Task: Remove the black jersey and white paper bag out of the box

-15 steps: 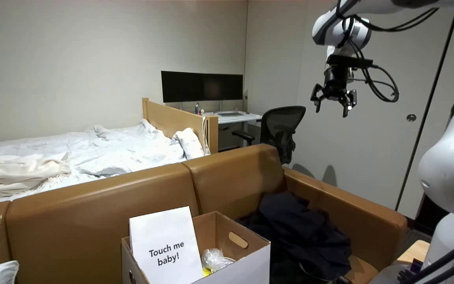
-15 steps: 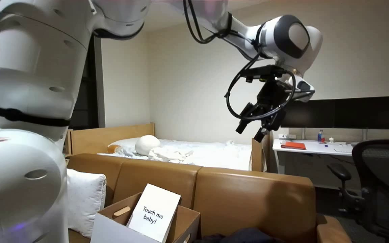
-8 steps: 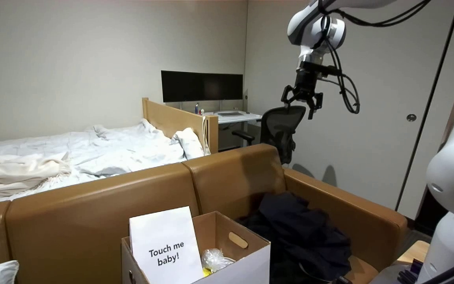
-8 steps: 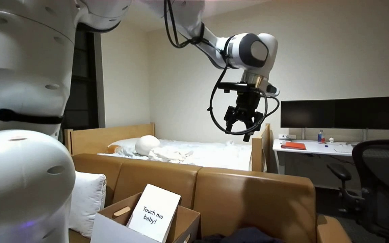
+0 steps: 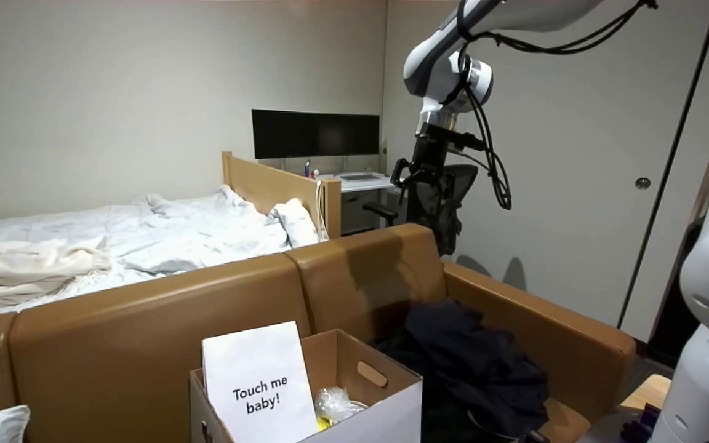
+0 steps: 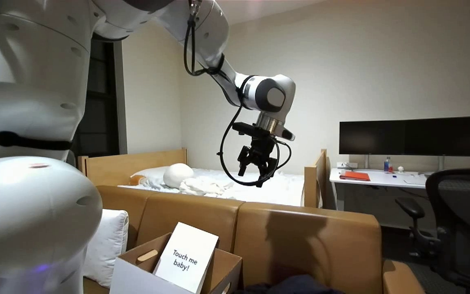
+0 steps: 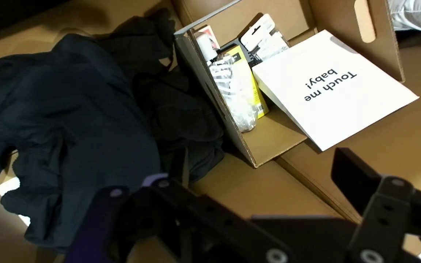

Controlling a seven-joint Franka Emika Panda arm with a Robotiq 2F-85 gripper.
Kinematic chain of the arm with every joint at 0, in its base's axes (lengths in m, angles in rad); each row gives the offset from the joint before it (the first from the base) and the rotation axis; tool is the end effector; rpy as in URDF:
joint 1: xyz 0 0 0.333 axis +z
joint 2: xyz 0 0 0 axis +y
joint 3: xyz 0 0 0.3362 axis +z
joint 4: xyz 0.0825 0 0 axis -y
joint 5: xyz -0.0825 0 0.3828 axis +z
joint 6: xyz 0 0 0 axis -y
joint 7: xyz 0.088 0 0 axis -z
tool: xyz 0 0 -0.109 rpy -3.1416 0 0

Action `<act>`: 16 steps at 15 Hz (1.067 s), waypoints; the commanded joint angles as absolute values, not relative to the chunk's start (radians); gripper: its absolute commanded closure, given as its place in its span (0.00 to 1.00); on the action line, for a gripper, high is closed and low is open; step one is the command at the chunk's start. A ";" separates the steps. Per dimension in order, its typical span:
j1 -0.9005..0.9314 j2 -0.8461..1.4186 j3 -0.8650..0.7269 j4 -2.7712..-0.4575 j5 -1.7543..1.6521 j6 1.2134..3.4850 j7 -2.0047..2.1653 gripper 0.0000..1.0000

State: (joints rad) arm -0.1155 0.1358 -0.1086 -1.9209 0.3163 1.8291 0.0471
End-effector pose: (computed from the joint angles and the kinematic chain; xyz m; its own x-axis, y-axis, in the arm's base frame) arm 0.5592 -0.0990 0.4268 0.9085 -0.3371 -0.2469 -0.3958 -0.8837 -0.2498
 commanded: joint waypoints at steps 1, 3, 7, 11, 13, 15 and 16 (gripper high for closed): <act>-0.120 0.136 -0.108 -1.919 0.316 1.827 0.047 0.00; -0.124 0.136 -0.111 -1.919 0.316 1.827 0.047 0.00; -0.044 0.111 -0.044 -1.895 0.342 1.903 0.161 0.00; 0.071 0.247 0.044 -1.775 0.283 1.860 0.341 0.00; 0.133 0.323 0.082 -1.727 0.257 1.829 0.398 0.00; 0.193 0.418 0.096 -1.644 0.213 1.831 0.479 0.00; 0.168 0.332 0.089 -1.740 0.253 1.862 0.415 0.00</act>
State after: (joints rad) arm 0.1705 0.3334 0.0887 -1.7404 0.2524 1.8649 0.4155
